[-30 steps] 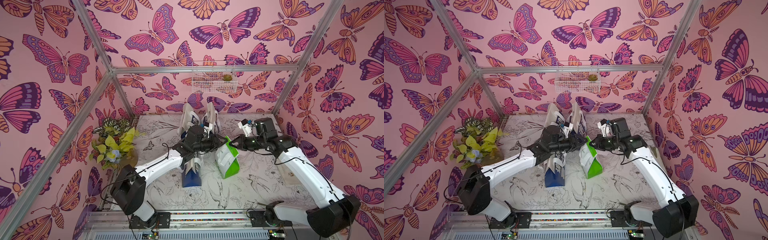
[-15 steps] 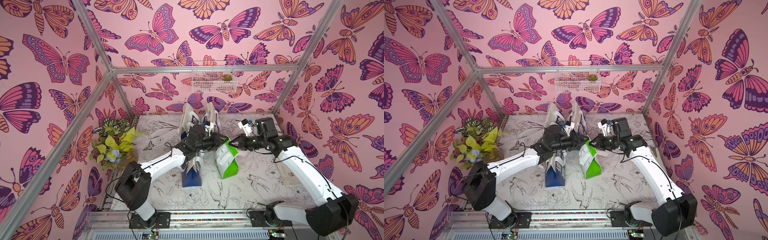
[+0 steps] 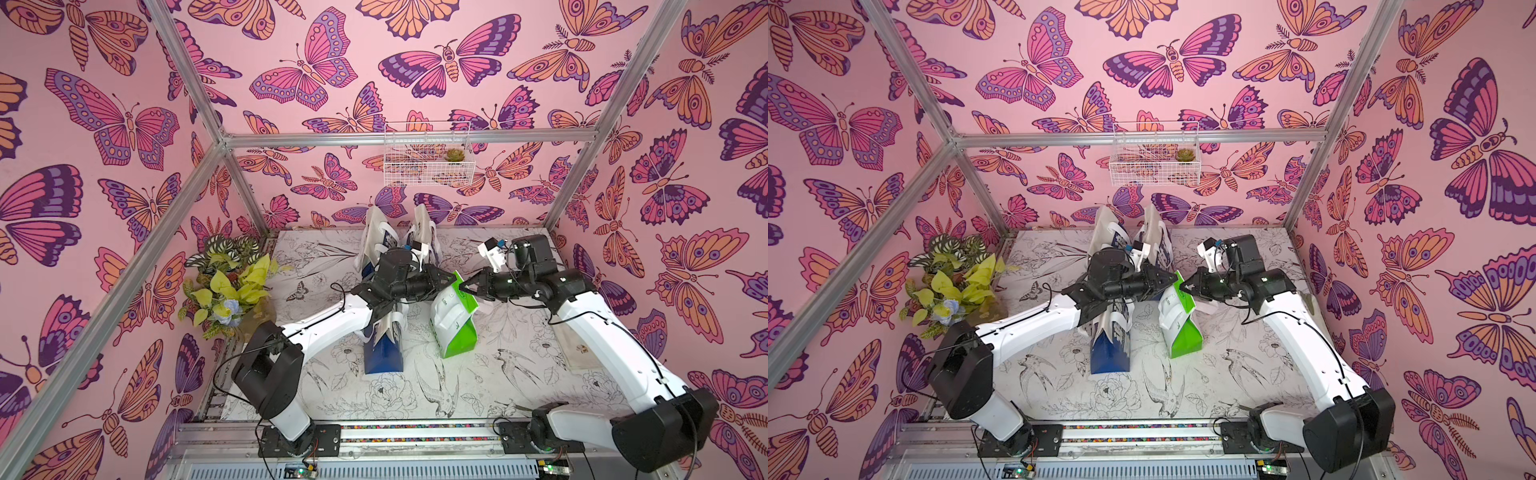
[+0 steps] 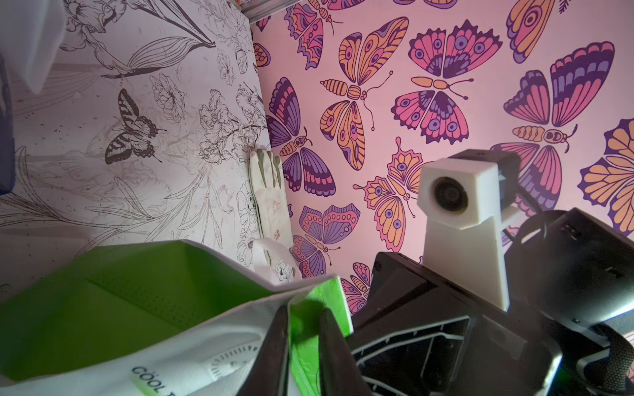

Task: Open the takeout bag
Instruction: Open the takeout bag at the center of the board.

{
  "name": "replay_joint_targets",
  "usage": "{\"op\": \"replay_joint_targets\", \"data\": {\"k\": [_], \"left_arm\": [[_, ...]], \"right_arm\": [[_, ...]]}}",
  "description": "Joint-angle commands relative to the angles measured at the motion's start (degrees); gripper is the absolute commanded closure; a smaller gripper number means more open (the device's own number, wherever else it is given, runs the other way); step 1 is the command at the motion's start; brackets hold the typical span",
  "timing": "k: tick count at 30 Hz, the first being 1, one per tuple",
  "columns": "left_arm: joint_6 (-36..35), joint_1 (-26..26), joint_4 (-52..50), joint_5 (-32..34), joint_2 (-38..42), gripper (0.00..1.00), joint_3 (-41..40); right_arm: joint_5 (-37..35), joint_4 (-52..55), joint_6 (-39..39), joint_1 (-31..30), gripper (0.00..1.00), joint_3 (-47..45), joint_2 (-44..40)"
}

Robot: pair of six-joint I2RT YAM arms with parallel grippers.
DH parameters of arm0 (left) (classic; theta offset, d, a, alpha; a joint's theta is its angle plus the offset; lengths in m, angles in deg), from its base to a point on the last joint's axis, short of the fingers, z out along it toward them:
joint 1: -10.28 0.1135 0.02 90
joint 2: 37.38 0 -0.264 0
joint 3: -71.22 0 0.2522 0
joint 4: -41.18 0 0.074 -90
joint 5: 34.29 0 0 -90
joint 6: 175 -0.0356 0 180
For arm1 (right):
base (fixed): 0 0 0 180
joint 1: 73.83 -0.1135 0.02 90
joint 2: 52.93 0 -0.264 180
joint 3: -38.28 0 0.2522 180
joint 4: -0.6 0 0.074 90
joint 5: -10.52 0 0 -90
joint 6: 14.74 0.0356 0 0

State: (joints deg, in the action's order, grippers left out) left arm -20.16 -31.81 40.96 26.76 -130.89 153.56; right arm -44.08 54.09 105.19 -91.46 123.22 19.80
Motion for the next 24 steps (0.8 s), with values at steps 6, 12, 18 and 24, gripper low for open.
{"op": "replay_joint_targets", "data": {"k": [6,12,18,24], "left_arm": [[-5.1,-1.4,-7.7,3.4,3.8,1.0,3.6],[-5.1,-1.6,-12.3,9.2,7.7,1.0,1.2],[-4.5,-2.1,-14.9,14.3,10.5,1.0,-0.8],[-1.4,-4.0,-14.8,18.5,11.0,1.0,-1.9]], "right_arm": [[-7.8,5.7,-1.8,-3.0,0.92,2.3,-3.7],[-28.5,10.9,-2.7,-12.9,0.63,3.3,-9.5],[-42.0,9.0,-0.2,-26.3,0.6,-2.6,-19.2],[-50.2,2.6,4.4,-37.0,0.59,-12.1,-21.3]]}}
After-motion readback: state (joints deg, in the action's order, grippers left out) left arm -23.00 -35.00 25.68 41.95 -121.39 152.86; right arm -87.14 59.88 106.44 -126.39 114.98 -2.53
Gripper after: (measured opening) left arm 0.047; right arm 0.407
